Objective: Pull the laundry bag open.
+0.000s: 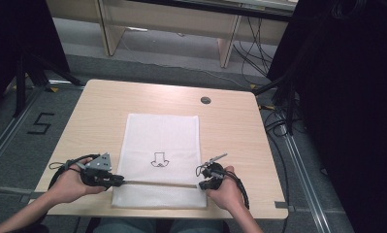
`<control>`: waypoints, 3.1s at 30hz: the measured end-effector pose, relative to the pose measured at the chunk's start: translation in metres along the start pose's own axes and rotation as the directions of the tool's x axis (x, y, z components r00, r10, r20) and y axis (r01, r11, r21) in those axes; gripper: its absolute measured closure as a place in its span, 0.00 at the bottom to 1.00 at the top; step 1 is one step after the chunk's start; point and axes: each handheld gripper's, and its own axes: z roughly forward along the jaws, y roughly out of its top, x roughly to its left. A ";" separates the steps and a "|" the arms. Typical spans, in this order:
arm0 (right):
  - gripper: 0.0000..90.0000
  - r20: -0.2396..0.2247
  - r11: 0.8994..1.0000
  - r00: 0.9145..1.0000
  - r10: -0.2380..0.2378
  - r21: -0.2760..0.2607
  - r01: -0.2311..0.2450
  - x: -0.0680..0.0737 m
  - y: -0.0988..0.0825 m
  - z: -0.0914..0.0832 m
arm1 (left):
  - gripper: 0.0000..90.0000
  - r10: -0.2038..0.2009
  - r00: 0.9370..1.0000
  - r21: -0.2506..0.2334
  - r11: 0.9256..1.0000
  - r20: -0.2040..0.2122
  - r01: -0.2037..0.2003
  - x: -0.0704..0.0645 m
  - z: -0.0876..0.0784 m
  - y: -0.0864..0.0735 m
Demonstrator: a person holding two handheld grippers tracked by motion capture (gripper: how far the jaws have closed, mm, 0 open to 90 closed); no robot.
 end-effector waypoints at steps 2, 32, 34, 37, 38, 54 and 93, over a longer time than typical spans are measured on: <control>1.00 -0.003 1.000 1.000 0.016 0.005 -0.016 0.001 0.000 0.000 | 0.91 0.021 1.000 0.013 1.000 -0.013 -0.021 0.001 -0.003 0.000; 1.00 0.000 1.000 1.000 0.018 0.007 -0.018 0.001 0.000 0.000 | 0.91 0.013 1.000 0.010 1.000 -0.021 -0.013 0.008 -0.010 -0.008; 1.00 -0.005 1.000 1.000 0.006 0.002 -0.006 0.000 0.000 0.000 | 0.91 0.011 1.000 0.013 1.000 -0.024 -0.011 0.007 -0.010 -0.009; 1.00 0.001 1.000 1.000 0.008 0.002 -0.008 0.000 0.000 0.000 | 0.91 -0.012 0.999 0.012 1.000 -0.030 0.012 0.007 -0.010 -0.011; 1.00 0.001 1.000 1.000 0.008 0.003 -0.008 0.000 0.000 0.000 | 0.91 -0.014 0.999 0.015 1.000 -0.029 0.014 0.008 -0.011 -0.011; 1.00 0.001 1.000 1.000 0.018 0.005 -0.018 0.001 0.000 0.000 | 0.91 0.001 0.998 0.038 0.999 -0.060 0.001 0.016 -0.020 -0.020; 0.99 -0.017 1.000 0.999 0.028 -0.011 -0.028 0.000 -0.001 0.000 | 0.85 -0.050 0.992 0.035 0.998 -0.113 0.055 0.020 -0.009 -0.034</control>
